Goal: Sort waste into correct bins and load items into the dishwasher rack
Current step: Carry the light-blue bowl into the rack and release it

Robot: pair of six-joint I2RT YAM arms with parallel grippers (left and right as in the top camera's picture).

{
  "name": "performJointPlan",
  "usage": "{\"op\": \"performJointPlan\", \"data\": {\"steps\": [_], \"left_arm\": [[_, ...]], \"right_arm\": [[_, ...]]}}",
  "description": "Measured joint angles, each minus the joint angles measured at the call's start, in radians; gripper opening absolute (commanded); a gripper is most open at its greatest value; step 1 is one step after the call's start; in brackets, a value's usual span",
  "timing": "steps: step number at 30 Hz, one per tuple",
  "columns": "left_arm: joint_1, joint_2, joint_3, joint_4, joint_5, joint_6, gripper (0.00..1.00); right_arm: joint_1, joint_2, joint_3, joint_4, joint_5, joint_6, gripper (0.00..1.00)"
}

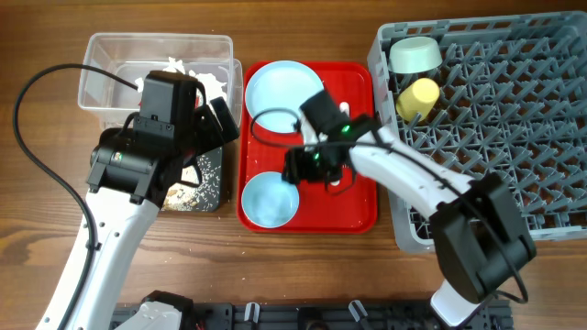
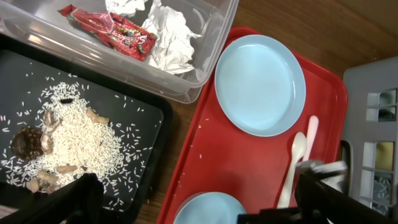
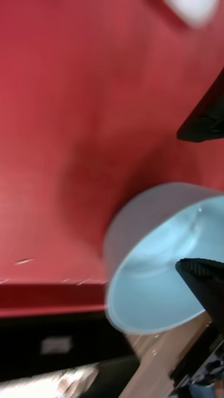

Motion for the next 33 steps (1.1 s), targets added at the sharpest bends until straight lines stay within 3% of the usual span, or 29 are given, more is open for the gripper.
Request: {"op": "performJointPlan", "data": {"steps": [2, 4, 7, 18, 23, 28, 33], "left_arm": [[0.0, 0.0, 0.0, 0.0, 0.0, 0.0, 1.0], [0.0, 0.0, 0.0, 0.0, 0.0, 0.0, 1.0], [0.0, 0.0, 0.0, 0.0, 0.0, 0.0, 1.0], [0.0, 0.0, 0.0, 0.0, 0.0, 0.0, 1.0], [0.0, 0.0, 0.0, 0.0, 0.0, 0.0, 1.0], [0.0, 0.0, 0.0, 0.0, 0.0, 0.0, 1.0], [0.0, 0.0, 0.0, 0.0, 0.0, 0.0, 1.0]], "right_arm": [[0.022, 0.001, -0.021, 0.002, 0.0, 0.034, 0.45], [0.028, 0.001, -0.025, 0.002, 0.0, 0.056, 0.25], [0.027, 0.002, -0.025, 0.003, 0.0, 0.083, 0.06], [0.025, 0.018, -0.024, 0.005, 0.001, 0.109, 0.04], [-0.027, -0.019, 0.022, -0.138, 0.076, 0.101, 0.04], [-0.201, -0.257, 0.124, -0.317, 0.298, 0.092, 0.04], [-0.344, -0.52, 0.173, -0.381, 0.594, 0.091, 0.04]]}}
